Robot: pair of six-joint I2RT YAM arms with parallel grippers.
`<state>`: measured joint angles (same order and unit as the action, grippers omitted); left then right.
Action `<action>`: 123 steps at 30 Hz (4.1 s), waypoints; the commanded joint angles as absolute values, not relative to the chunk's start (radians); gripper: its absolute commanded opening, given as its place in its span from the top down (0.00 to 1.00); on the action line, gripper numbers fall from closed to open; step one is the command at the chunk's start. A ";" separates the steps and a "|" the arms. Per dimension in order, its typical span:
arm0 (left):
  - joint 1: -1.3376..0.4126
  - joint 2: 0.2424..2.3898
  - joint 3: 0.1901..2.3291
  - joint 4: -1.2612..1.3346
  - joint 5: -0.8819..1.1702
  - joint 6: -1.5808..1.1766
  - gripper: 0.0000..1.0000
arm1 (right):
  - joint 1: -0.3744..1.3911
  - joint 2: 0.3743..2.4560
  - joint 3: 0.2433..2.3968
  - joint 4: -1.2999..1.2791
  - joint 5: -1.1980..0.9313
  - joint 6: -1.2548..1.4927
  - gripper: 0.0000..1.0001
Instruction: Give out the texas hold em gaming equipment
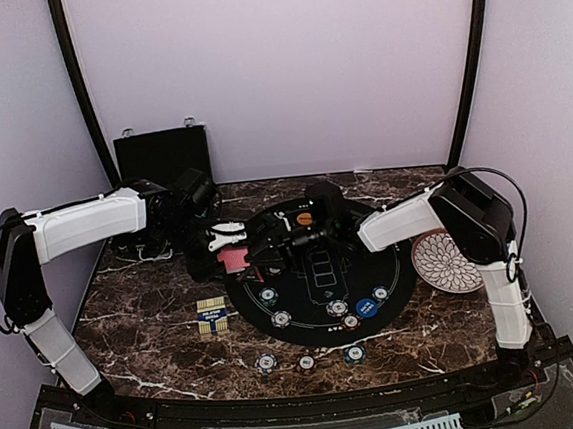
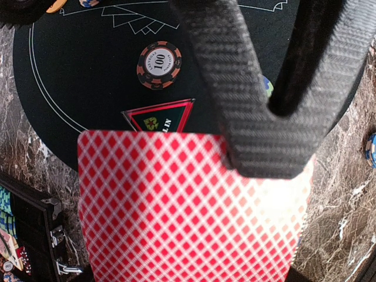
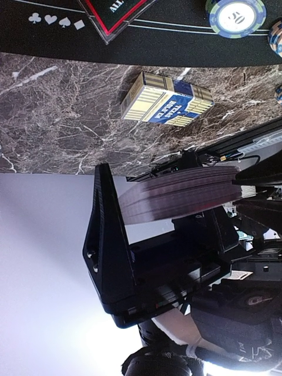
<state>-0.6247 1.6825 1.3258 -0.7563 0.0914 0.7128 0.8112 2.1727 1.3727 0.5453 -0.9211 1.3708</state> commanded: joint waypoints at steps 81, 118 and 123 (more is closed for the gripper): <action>-0.603 1.639 1.365 -0.801 0.150 0.695 0.85 | 0.796 2.090 1.358 0.502 -0.879 1.309 0.90; -0.569 1.564 1.314 -0.853 0.137 0.706 0.93 | 0.685 2.238 1.536 0.286 -0.901 1.153 1.00; -0.569 1.562 1.309 -0.851 0.144 0.704 0.93 | 0.686 2.356 1.725 0.143 -0.886 1.074 1.00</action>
